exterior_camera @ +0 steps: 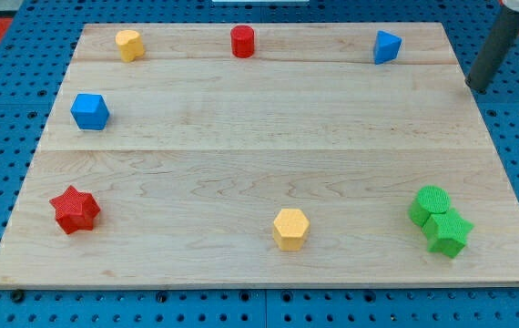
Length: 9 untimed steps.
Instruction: Slide the blue triangle towards the blue cube
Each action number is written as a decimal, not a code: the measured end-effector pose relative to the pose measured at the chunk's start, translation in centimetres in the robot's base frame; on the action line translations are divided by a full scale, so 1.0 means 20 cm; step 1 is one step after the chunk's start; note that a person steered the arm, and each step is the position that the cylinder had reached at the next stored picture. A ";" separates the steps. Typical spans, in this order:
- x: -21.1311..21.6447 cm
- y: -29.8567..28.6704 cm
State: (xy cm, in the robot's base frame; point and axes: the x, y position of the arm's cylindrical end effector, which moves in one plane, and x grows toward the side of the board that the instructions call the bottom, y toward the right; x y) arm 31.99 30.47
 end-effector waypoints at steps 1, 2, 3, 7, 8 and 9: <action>-0.04 0.00; -0.04 -0.02; -0.12 -0.02; -0.34 -0.43; -0.39 -0.51; -0.41 -0.46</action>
State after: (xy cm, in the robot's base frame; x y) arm 23.75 21.29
